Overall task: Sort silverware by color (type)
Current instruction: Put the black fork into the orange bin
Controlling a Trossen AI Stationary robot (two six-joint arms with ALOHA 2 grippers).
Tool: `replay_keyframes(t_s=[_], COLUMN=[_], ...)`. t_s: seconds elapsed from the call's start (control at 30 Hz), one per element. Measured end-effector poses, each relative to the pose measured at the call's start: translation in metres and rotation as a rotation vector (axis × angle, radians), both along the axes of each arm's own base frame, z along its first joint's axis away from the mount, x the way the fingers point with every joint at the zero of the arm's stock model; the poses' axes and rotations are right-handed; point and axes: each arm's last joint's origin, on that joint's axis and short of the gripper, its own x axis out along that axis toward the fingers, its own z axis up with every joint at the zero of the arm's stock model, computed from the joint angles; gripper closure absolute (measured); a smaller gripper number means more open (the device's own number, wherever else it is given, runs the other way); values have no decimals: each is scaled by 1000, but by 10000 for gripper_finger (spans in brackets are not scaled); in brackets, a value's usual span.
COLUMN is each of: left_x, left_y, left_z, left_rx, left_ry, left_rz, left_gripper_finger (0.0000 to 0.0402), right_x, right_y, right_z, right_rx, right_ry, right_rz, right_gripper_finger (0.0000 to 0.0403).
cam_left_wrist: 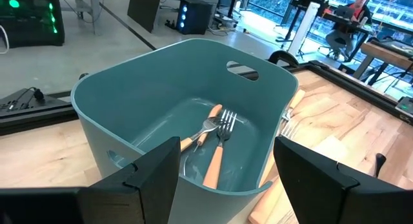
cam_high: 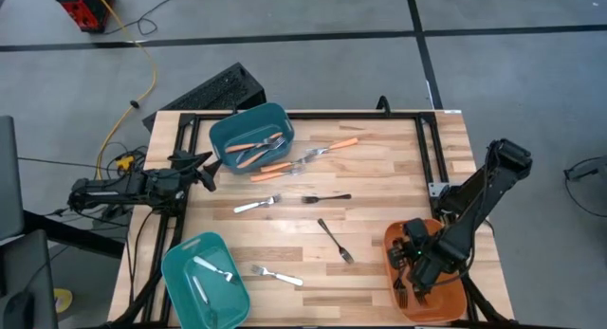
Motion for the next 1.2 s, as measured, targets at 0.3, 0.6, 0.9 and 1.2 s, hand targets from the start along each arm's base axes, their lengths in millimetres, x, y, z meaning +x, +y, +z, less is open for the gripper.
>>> replay_keyframes(t_s=[0.3, 0.6, 0.9, 1.2], left_x=[0, 0, 0, 0], left_y=[0, 0, 0, 0], left_z=[0, 0, 0, 0], left_rx=[1, 2, 3, 4], left_ry=[1, 1, 2, 2], left_rz=[1, 4, 6, 8], left_gripper_finger=[167, 167, 167, 167], right_x=[-1, -3, -6, -5], right_y=[-5, -8, -11, -10], right_z=[-17, -34, -45, -45], right_rx=[0, 22, 58, 66], right_ry=[1, -13, 26, 25], right_rz=[-10, -10, -16, -9], right_gripper_finger=[376, 376, 371, 344])
